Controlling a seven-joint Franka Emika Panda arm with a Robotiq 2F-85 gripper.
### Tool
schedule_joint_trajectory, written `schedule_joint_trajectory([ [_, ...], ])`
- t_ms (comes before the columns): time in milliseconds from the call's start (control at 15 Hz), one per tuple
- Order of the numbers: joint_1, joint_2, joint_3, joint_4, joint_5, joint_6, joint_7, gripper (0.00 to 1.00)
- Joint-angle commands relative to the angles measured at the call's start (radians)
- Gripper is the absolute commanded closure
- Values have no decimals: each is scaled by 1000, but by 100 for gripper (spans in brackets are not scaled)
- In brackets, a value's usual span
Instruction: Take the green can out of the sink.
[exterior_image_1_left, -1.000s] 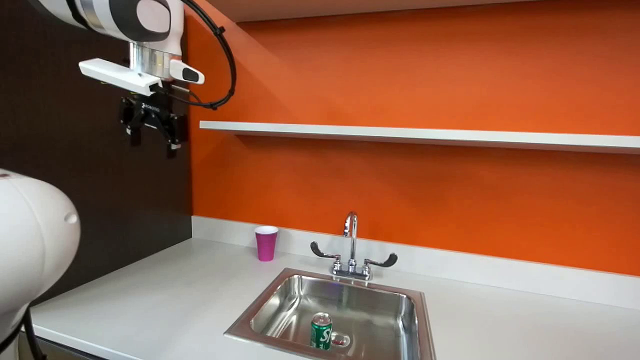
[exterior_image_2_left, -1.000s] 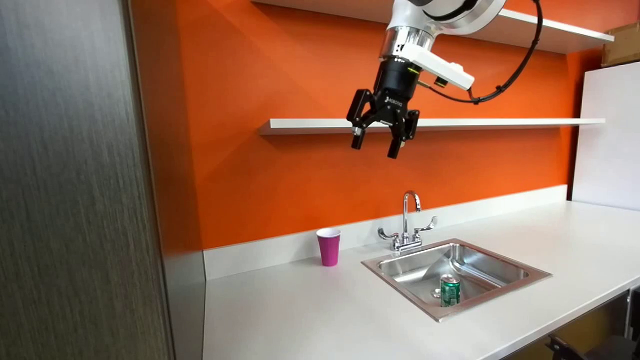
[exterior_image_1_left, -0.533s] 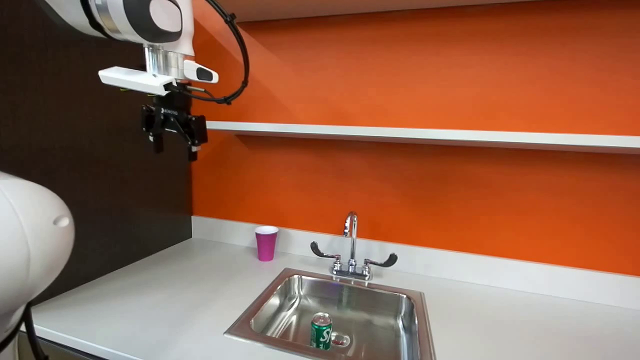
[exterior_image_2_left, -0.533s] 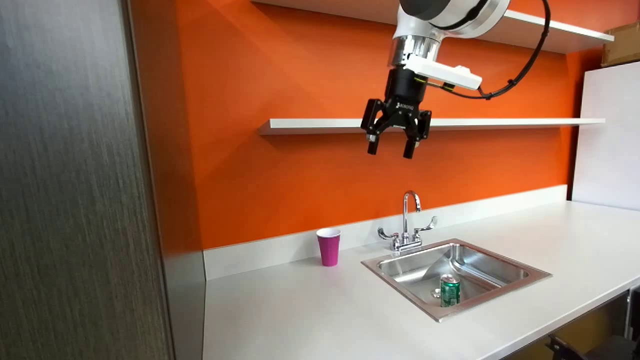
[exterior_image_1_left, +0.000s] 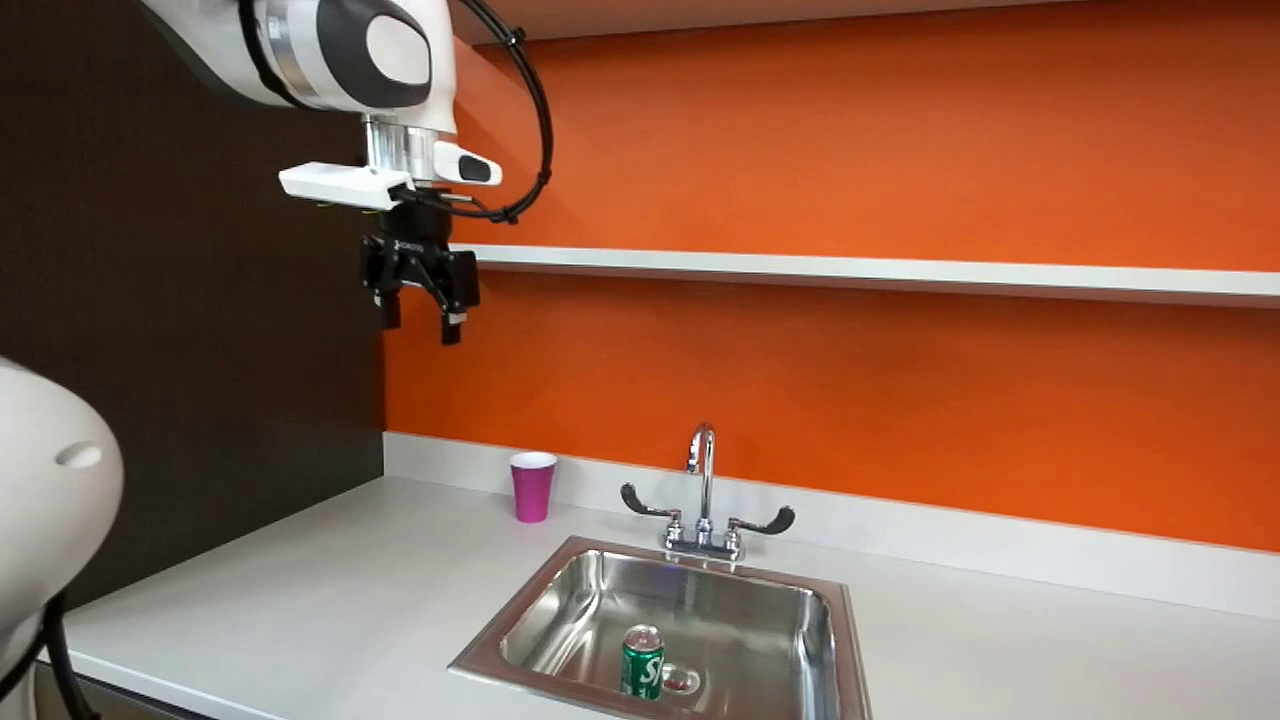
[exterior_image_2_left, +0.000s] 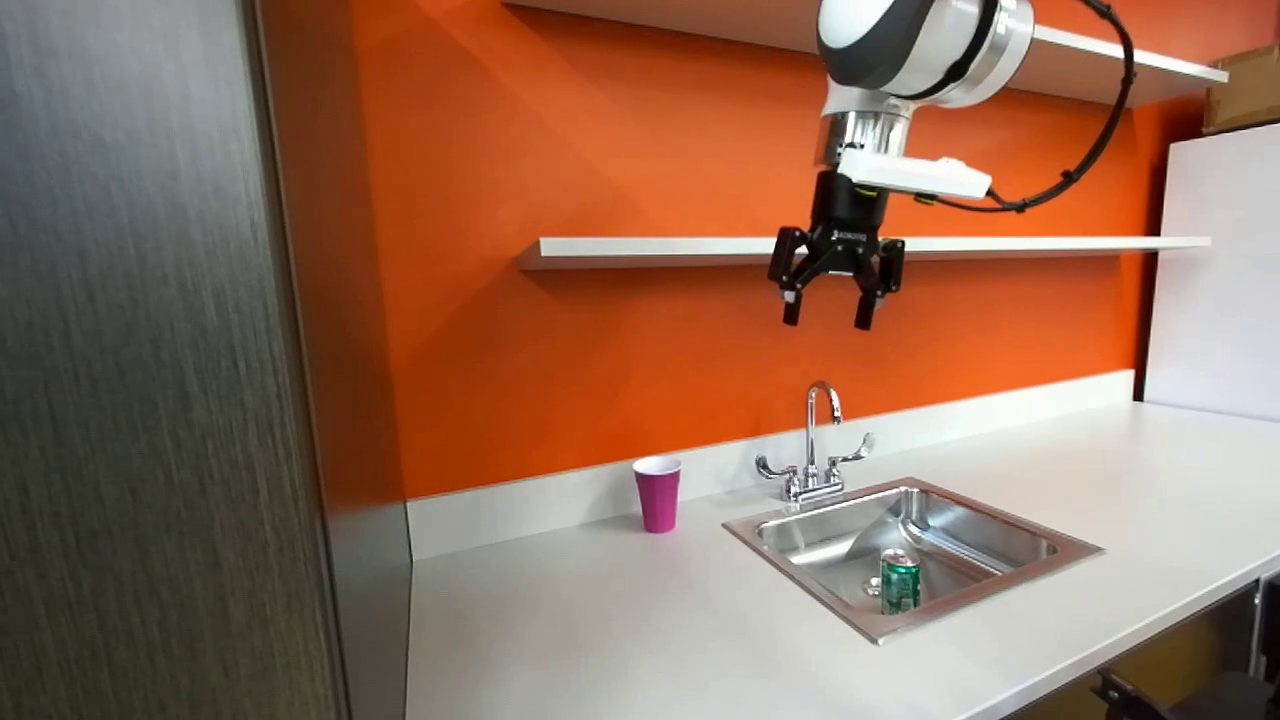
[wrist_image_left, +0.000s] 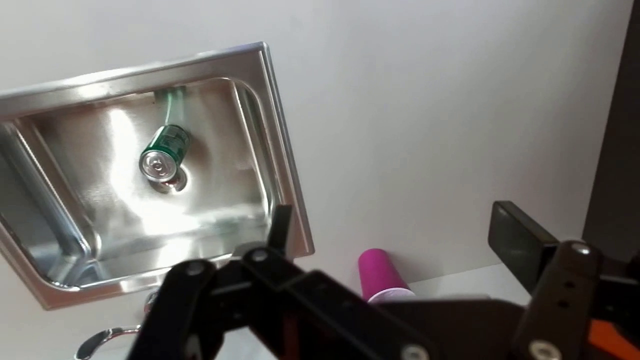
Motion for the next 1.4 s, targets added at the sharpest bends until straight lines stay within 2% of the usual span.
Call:
schedule_joint_trajectory([
  [0,-41,47,-32,10,-13,20,22,0],
  [533,-103,140,-120,4,-24,84,-13,0],
  [1333,-129,422,-207,45,-57,224,-138,0],
])
